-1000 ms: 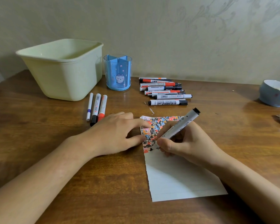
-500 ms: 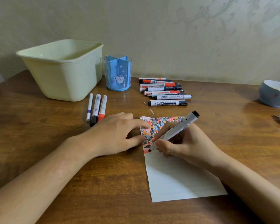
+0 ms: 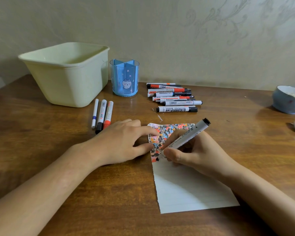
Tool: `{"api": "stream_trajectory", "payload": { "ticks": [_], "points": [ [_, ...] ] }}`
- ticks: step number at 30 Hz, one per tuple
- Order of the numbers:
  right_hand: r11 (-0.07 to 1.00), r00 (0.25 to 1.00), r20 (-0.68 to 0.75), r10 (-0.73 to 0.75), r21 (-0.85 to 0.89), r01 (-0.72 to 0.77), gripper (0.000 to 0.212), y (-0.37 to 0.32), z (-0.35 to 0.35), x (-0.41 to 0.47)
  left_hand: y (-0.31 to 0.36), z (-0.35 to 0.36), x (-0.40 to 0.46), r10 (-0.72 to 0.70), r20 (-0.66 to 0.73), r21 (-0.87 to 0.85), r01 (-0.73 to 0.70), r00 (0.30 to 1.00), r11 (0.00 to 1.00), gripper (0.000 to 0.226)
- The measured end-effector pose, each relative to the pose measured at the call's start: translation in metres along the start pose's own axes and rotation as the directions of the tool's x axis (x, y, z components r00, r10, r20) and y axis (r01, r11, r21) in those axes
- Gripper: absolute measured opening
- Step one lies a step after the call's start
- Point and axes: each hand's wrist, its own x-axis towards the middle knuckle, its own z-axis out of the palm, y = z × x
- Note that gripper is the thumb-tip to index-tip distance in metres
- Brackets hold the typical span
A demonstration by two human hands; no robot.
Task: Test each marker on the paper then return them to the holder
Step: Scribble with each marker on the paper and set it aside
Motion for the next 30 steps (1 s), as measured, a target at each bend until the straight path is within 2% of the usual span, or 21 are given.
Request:
{"api": "stream_trajectory", "payload": {
  "ticks": [15,30],
  "points": [
    [1.000,1.000,0.024,-0.020,-0.005,0.020,0.006,-0.0019,-0.0004,-0.0005,0.0004,-0.0006,-0.0004,0.001,0.003,-0.001,-0.001,1.000,1.000,0.044],
    [1.000,1.000,-0.017,0.013,0.026,-0.012,0.005,-0.0007,0.0000,-0.0003,0.0002,-0.0001,-0.0006,0.003,0.001,-0.001,-0.003,1.000,1.000,0.044]
  ]
}}
